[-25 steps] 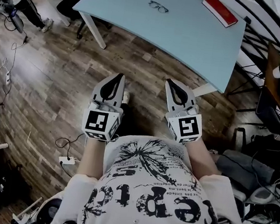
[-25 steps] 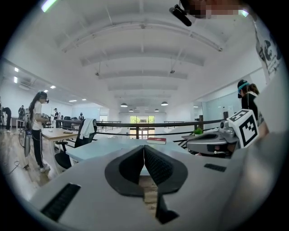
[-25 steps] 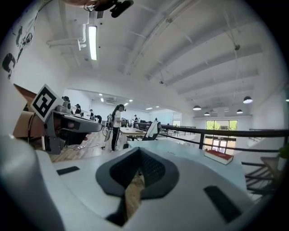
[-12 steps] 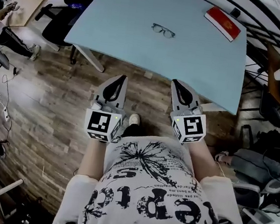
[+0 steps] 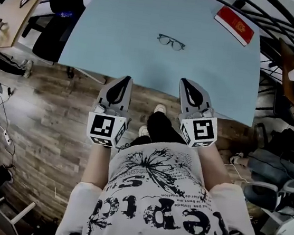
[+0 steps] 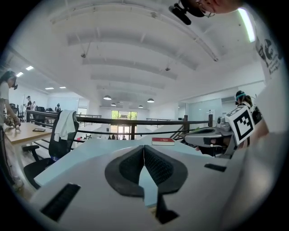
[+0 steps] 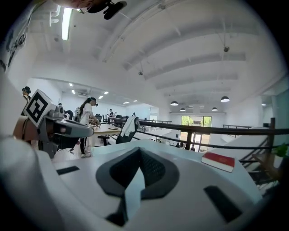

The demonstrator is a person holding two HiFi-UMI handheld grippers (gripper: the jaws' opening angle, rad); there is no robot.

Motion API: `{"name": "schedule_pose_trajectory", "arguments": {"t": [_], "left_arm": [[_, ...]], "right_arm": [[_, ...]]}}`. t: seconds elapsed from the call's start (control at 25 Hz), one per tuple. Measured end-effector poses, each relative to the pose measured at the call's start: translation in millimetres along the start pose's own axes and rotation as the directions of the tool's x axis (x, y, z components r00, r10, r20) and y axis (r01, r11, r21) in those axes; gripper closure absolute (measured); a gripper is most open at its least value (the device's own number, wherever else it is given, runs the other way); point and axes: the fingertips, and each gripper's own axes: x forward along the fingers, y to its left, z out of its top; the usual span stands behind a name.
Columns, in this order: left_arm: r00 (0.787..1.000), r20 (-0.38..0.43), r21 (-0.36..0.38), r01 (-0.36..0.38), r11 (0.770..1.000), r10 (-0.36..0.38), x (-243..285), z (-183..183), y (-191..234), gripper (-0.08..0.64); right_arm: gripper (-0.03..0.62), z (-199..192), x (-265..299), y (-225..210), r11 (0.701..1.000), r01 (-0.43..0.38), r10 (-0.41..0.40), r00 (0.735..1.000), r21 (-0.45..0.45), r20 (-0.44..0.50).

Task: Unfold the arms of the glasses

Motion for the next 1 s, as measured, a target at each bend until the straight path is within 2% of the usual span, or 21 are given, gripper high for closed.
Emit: {"name": "schedule_pose_trajectory", "arguments": {"t": [0.32, 0.6, 0.8, 1.0], "left_arm": [[0.998, -0.031, 0.035, 0.061, 0.998, -0.060, 118, 13, 29, 0.541], [0.988, -0.067, 0.079, 0.144, 0.986, -0.139, 230, 27, 40, 0.541], [0.980, -0.103, 0.058, 0.180, 0.982, -0.173, 287, 18, 47, 0.541], [0.953, -0.150, 0.048, 0.273, 0.961, -0.263, 321, 2, 45, 0.541]], "right_arm": [[0.581, -8, 93, -81, 0.999, 0.050, -0.050, 0.998, -0.007, -0.022], [0.581, -21, 164, -163, 0.994, 0.096, -0.093, 0.993, 0.042, -0.072], [0.581, -54, 195, -194, 0.996, 0.079, -0.071, 0.979, 0.038, -0.191], [0.581, -101, 209, -204, 0.998, 0.045, -0.025, 0.929, 0.044, -0.368]]}}
